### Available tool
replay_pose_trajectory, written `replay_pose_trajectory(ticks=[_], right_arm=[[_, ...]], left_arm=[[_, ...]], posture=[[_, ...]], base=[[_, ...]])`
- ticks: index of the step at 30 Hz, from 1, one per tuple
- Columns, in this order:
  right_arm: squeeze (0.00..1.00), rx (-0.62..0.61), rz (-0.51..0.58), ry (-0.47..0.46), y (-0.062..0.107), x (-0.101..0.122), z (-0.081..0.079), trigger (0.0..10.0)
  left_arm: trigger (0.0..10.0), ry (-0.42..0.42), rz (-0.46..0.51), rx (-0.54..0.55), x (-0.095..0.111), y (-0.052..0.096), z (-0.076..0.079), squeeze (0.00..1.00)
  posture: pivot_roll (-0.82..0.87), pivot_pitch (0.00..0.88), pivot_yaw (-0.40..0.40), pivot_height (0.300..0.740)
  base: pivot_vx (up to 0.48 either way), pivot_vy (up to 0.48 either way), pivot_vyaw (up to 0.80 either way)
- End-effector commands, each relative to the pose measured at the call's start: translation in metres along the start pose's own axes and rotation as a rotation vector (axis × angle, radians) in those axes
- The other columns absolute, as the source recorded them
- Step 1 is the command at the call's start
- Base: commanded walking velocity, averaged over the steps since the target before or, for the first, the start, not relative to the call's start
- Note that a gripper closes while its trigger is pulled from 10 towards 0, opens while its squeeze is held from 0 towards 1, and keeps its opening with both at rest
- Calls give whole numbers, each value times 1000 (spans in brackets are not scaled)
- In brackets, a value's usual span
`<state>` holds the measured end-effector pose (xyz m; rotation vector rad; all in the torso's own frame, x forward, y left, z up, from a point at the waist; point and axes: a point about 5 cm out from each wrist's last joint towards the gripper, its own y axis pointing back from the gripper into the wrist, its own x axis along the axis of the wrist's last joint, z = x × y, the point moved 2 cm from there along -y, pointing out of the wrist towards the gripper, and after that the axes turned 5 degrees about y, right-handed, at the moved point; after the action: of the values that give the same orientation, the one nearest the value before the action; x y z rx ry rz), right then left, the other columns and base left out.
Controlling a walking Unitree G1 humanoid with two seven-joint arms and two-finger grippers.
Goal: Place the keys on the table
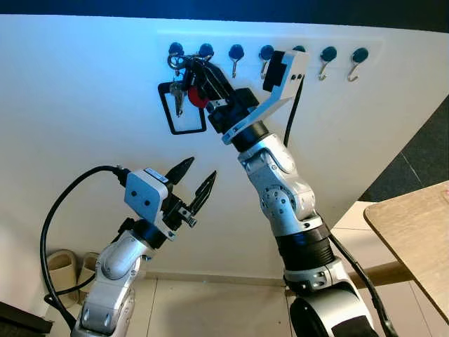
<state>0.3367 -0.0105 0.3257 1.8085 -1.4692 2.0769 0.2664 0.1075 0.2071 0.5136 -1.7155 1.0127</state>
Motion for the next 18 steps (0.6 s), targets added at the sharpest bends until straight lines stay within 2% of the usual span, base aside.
replay_pose_trajectory(ticks=[1,2,4,10,11,13,15,18], right_arm=[[0,147,91,-21,-18,14,-37,10000],[0,147,91,-21,-18,14,-37,10000],[0,253,159,47,-14,26,-53,10000],[0,330,161,112,0,18,-66,10000],[0,330,161,112,0,18,-66,10000],[0,341,161,127,14,9,-71,10000],[0,337,162,131,18,8,-71,10000],[0,293,163,158,28,7,-67,10000]], left_arm=[[10000,-2,-18,-16,-2,1,3,0],[10000,-2,-18,-16,-2,1,3,0],[10000,-1,-17,-16,-3,1,3,0],[10000,1,-14,-16,-2,1,3,0],[10000,1,-14,-16,-2,1,3,0],[10000,3,-11,-17,-2,1,4,0],[10000,4,-11,-17,-2,1,4,0],[10000,6,-16,-14,-3,3,4,0]], posture=[[35,158,-1,740],[35,158,-1,740],[33,158,0,740],[32,156,0,740],[32,156,0,740],[34,153,-2,740],[35,153,-3,740],[34,151,-2,740]], base=[[0,0,0],[0,0,0],[0,0,0],[0,0,0],[0,0,0],[0,0,0],[0,0,0],[0,0,0]])
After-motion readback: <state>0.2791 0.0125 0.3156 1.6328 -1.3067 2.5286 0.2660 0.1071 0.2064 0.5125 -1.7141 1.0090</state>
